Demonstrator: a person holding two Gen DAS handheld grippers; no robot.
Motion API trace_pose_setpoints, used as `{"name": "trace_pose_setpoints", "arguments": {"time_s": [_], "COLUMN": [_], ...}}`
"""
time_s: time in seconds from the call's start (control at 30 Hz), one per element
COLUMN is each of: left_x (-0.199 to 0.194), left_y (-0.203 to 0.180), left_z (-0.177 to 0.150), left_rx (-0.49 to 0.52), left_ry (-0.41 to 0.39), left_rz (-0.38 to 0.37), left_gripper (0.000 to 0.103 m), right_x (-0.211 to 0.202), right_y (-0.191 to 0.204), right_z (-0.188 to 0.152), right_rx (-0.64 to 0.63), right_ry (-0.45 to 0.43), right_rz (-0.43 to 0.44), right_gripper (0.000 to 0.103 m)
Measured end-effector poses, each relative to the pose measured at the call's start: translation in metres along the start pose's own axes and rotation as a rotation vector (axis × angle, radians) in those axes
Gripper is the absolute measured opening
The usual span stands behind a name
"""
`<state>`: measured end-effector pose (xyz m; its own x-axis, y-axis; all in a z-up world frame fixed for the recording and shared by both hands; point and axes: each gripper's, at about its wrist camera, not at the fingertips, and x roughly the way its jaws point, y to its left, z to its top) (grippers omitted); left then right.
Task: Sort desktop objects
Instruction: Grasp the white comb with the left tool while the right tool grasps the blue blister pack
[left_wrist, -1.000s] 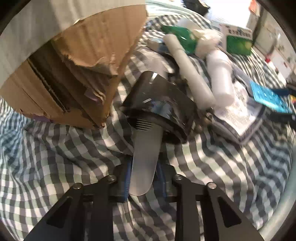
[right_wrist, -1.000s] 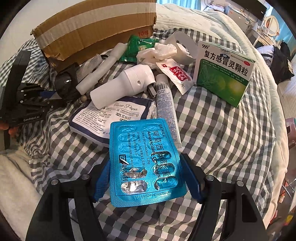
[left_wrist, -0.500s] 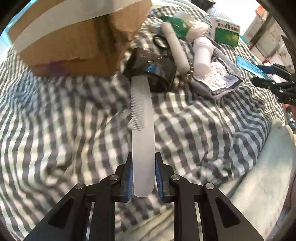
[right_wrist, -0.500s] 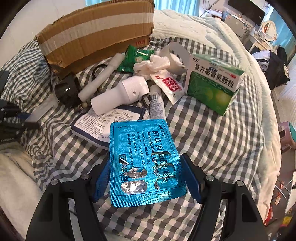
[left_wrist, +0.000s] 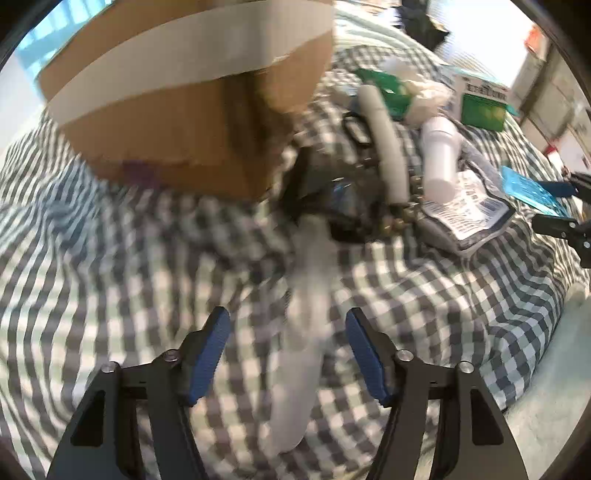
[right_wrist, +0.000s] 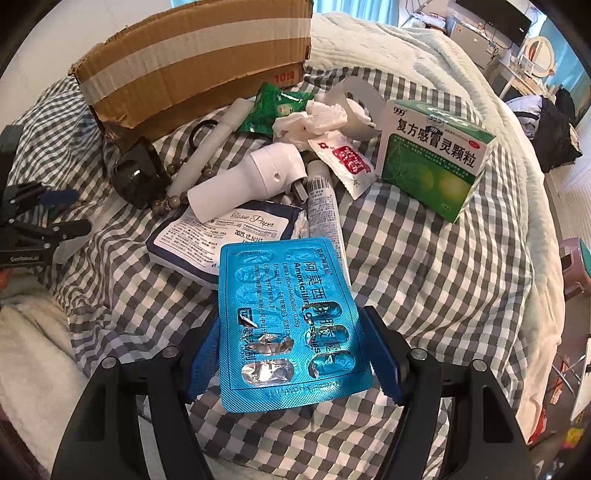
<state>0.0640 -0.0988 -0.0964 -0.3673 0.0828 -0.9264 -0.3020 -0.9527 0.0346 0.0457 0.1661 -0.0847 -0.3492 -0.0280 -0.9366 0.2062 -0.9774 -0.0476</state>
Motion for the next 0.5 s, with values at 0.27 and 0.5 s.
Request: {"name": "trace_pose_setpoints", "arguments": {"time_s": [0.27, 0.5], "left_x": [0.029, 0.035], "left_y": [-0.008, -0.025], "left_z": [0.001, 0.026], "left_rx": [0.044, 0.081], "left_ry": [0.061, 0.062], "left_rz": [-0.008, -0.007], "left_gripper": [0.044, 0.024], "right_x": [0.006, -0.001], "right_y": [-0.001, -0.002], "right_z": [-0.001, -0.001], "right_rx": [0.011, 0.016], "right_ry": [0.017, 0.001], "right_rz": [0.016, 0.008], "right_gripper": [0.071, 0.071]}}
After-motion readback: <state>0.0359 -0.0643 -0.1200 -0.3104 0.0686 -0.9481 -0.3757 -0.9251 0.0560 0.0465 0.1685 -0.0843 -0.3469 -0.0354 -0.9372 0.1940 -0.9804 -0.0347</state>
